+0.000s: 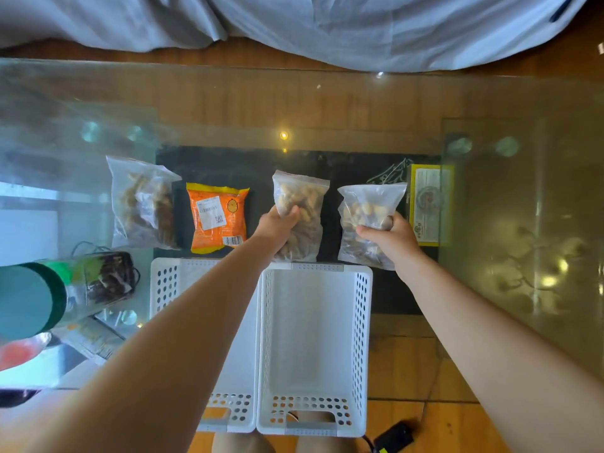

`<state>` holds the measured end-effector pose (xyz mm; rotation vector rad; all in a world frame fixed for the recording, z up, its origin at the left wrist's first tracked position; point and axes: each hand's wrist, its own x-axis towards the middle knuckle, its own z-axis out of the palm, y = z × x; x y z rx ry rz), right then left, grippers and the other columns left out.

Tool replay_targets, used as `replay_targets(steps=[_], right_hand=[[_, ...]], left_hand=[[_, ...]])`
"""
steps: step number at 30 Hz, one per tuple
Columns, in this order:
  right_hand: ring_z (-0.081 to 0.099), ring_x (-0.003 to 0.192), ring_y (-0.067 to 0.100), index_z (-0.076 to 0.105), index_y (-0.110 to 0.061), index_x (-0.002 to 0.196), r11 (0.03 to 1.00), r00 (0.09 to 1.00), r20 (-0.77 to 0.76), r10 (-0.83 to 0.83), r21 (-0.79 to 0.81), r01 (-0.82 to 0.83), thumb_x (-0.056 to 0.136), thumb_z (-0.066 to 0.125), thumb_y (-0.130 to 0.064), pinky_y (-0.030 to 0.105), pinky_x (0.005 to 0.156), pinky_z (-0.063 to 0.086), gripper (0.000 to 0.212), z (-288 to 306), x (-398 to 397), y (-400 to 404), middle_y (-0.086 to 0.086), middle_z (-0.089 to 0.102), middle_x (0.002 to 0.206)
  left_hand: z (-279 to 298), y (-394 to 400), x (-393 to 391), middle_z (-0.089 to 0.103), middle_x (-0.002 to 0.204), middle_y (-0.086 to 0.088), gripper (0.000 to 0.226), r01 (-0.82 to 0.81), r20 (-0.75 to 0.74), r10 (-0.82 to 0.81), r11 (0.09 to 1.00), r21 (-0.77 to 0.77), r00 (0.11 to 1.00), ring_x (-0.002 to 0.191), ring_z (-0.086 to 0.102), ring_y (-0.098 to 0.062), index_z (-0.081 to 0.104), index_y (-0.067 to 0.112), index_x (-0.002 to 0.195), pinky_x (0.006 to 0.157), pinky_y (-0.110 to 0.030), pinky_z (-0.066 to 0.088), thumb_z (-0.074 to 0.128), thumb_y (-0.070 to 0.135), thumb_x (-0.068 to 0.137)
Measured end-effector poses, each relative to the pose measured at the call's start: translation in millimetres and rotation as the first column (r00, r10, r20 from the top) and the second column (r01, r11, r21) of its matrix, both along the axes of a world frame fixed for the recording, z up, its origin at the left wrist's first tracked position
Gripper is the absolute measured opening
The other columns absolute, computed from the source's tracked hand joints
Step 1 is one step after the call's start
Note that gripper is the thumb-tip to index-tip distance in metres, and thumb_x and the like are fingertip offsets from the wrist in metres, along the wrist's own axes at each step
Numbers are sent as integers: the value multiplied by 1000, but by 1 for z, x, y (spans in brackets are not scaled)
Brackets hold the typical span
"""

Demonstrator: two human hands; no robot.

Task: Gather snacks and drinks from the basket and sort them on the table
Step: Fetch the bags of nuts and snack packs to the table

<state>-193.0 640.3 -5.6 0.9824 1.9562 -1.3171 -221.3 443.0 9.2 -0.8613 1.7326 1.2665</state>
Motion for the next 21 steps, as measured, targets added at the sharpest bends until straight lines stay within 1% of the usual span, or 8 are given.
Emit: replay_targets(steps=[3, 7, 9, 11, 13, 16, 18, 21], right_hand=[[51, 118, 23, 45, -20, 127, 1000, 1000, -6, -8, 15, 8, 76, 74, -27, 32, 86, 41, 59, 3, -1, 0, -1, 54, 121], [50, 120, 24, 42, -21, 131, 999, 1000, -9, -27, 24, 27, 79, 71, -27, 33, 86, 42, 60, 6, -1, 5, 3, 51, 131], [50, 119, 23, 41, -22, 133, 999, 999, -20, -38, 18, 39, 80, 69, -28, 33, 87, 43, 60, 9, 0, 8, 3, 51, 132], [49, 120, 22, 40, -23, 135, 998, 998, -43, -56, 20, 57, 81, 68, -26, 33, 87, 43, 60, 11, 2, 10, 3, 49, 134], [47, 124, 23, 35, -23, 139, 997, 996, -60, -66, 28, 68, 82, 67, -24, 35, 91, 43, 65, 15, 4, 11, 4, 46, 139], [37, 134, 26, 24, -24, 145, 996, 996, -62, -69, 50, 72, 83, 66, -23, 40, 103, 37, 75, 29, 7, 11, 4, 34, 149], [36, 133, 23, 23, -25, 146, 998, 997, -68, -36, 40, 39, 85, 65, -22, 37, 101, 37, 74, 43, 10, 7, 3, 31, 151], [39, 127, 19, 26, -27, 145, 998, 996, -77, 40, -45, -43, 86, 62, -20, 28, 92, 33, 70, 72, 14, -7, 3, 35, 148]], left_hand=[[0, -3, 0, 45, 136, -11, 48, 33, 27, -31, 997, -68, 999, 120, 50, -31, 39, 21, 136, 105, -49, 41, 41, 45, 95], [1, -3, 1, 55, 126, -7, 43, -30, 8, 30, 999, 21, 1000, 117, 54, -27, 41, 17, 133, 101, -41, 45, 40, 40, 97], [3, -1, 3, 56, 121, -5, 40, -57, -7, 57, 998, 40, 998, 117, 55, -26, 41, 18, 133, 100, -41, 46, 40, 38, 98], [4, -1, 4, 55, 123, -5, 40, -46, -43, 48, 998, 36, 998, 119, 54, -26, 39, 19, 134, 100, -42, 47, 40, 36, 98], [8, -2, 5, 54, 125, -5, 39, -32, -75, 33, 999, 21, 997, 117, 54, -25, 39, 20, 135, 95, -39, 49, 40, 33, 98], [21, -4, 7, 54, 127, -6, 38, -31, -99, 34, 999, 29, 995, 113, 54, -23, 42, 19, 135, 88, -35, 48, 43, 28, 98], [33, -9, 9, 51, 133, -7, 42, -76, -117, 81, 996, 48, 990, 119, 50, -23, 42, 19, 137, 90, -36, 45, 48, 23, 96], [57, -25, 24, 38, 148, -6, 49, -265, -112, 275, 960, 93, 955, 135, 37, -28, 36, 20, 142, 105, -42, 37, 52, 20, 95]])
